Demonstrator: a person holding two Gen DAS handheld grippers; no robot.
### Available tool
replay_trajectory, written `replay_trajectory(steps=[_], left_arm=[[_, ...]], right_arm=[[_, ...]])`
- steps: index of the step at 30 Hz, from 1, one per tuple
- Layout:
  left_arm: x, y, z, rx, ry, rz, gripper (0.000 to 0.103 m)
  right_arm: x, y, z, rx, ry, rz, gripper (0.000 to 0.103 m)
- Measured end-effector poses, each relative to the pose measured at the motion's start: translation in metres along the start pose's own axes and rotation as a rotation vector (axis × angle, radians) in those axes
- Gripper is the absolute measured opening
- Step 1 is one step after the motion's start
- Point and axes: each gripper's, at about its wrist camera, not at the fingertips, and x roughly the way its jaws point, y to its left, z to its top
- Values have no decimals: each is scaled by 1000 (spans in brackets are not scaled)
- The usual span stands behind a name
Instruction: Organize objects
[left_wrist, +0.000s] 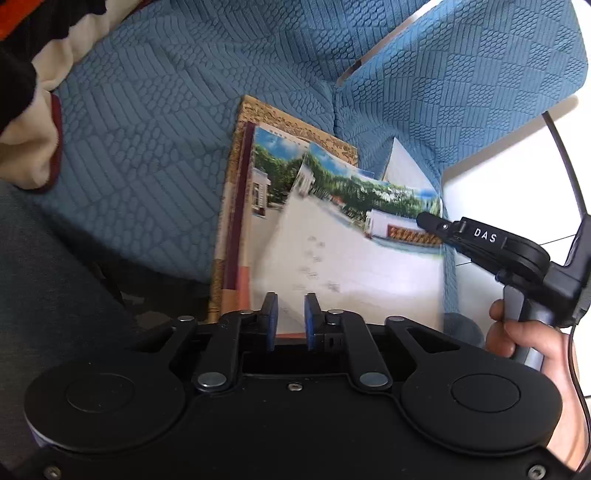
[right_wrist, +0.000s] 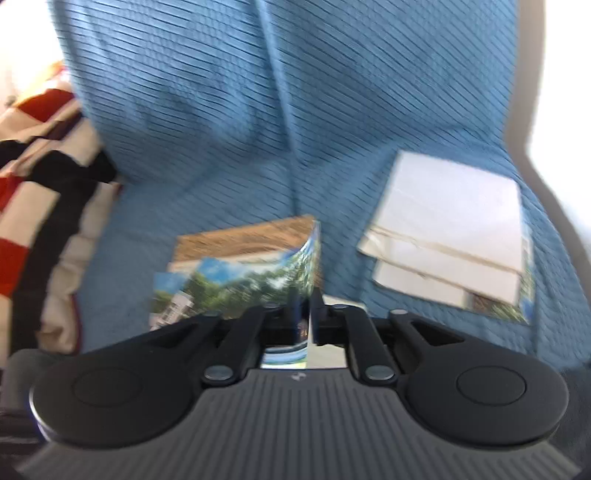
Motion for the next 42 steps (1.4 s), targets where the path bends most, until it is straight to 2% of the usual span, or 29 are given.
replay_trajectory(steps=[1,2,3,8,12,18,22,24,25,27,29,31,34,40,42], left_arm=[[-3,2,1,2,4,1,29],[-6,4,2,9,4,4,34],[-9,4,4,17,7,10,34],[-12,8,13,36,9,64,40],[-3,6,21,65,9,72,41],[20,-5,26,139,17,135,40],[33,-10,27,155,21,146,39],[36,-12,28,153,22,125,38],[38,-14,28,160,15,124,38],[43,-18,26,178,30,153,34],[44,-18,24,178,42,135,32],[43,-19,20,182,53,124,31],[43,-22,15,209,60,146,24],[28,-20,12,166,62,91,16],[25,-21,10,147,72,57,15]], right_arm=[[-2,-4,-2,24,4,-5,31],[-4,-8,-6,49,5,-7,46],[-7,-12,-9,72,3,-12,53],[-19,-24,-32,176,23,-24,54],[-31,-28,-57,260,51,-11,54],[-22,-22,-97,329,160,29,54],[-11,-20,-112,360,199,54,53],[-8,-19,-114,339,185,63,50],[-7,-21,-113,332,182,71,47],[-2,-26,-113,332,195,88,34],[2,-30,-114,339,213,110,30],[2,-31,-115,331,212,116,30],[1,-33,-114,318,198,125,28],[1,-40,-108,282,170,137,26],[1,-41,-104,273,158,159,19]])
